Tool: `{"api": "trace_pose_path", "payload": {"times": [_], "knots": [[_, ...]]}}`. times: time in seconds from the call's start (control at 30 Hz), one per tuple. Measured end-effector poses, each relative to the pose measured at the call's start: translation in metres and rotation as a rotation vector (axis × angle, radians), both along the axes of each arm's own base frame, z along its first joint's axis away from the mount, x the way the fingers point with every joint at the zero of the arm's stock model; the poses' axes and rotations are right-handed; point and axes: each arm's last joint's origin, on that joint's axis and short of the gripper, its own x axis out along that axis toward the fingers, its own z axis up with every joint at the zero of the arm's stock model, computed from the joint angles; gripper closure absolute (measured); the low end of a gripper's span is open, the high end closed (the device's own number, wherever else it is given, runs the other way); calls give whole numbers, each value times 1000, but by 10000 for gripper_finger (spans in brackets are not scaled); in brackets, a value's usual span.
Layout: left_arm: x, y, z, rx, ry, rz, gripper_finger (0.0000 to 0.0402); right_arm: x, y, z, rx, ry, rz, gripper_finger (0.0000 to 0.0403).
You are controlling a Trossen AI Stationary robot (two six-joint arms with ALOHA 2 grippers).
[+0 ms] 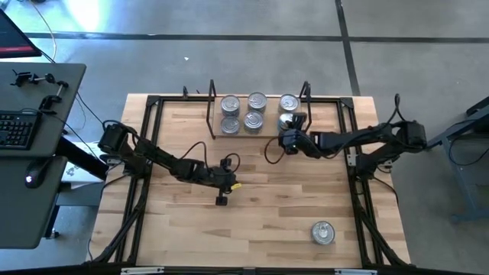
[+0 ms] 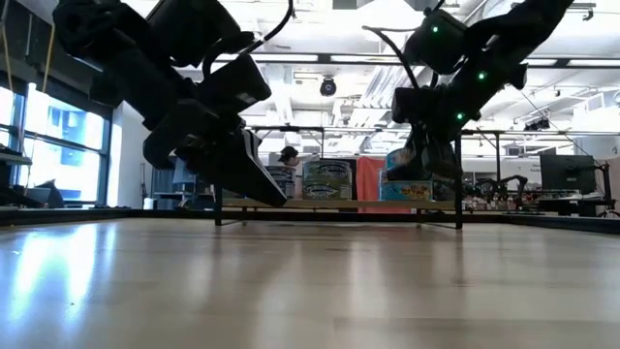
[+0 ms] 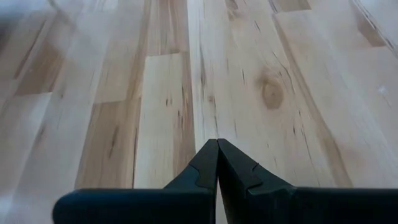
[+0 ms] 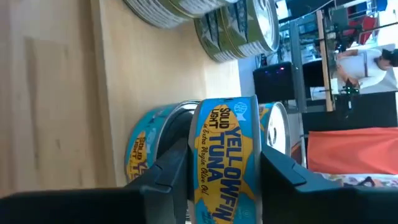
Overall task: Stack canned seafood by type on shelf
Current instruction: Stack the yellow-blue tuna can on top of the bottom yellow-blue tuna can on the shelf, then stack the blue tuna can on top of the bottom blue tuna can on the shelf
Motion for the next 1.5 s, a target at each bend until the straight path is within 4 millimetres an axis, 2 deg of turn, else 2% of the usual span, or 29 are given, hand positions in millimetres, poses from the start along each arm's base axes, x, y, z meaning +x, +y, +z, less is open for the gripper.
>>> {"api": "trace_pose_path", "payload": {"times": [0.07, 0.23, 0.3, 0.57, 0.7, 0.83, 0.93, 1.03, 1.13, 1.23, 1.37, 1.5], "knots": [[0, 0, 0, 0, 2, 0, 401, 0, -1, 0, 0, 2, -6, 268], [0, 0, 0, -6, 3, 5, 401, -1, -1, -2, 12, 11, 3, 187], [0, 0, 0, -6, 3, 5, 401, -1, -1, -2, 12, 9, 2, 169], [0, 0, 0, -6, 3, 5, 401, -2, 1, 6, 4, -18, 6, 155], [0, 0, 0, -9, 3, 7, 401, -3, 17, 16, 2, -64, 60, 154], [-1, -1, 1, -14, -1, 8, 401, 0, 43, 37, 80, -200, 84, 153], [-2, -6, 9, -19, -23, -9, 401, 2, 69, 52, 249, -280, 114, 153], [-8, -13, 22, 9, -36, -58, 401, 2, 97, 62, 594, -320, 173, 153], [-17, -19, 34, 54, -31, -92, 401, -4, 128, 62, 1002, -268, 217, 154], [-25, -24, 44, 98, -42, -67, 401, -20, 164, 55, 1246, -184, 155, 162], [-28, -29, 49, 137, -68, -40, 401, -53, 210, 43, 1393, -109, -26, 191], [-29, -31, 49, 151, -65, -44, 401, -88, 248, 39, 1466, -134, -208, 245]]}}
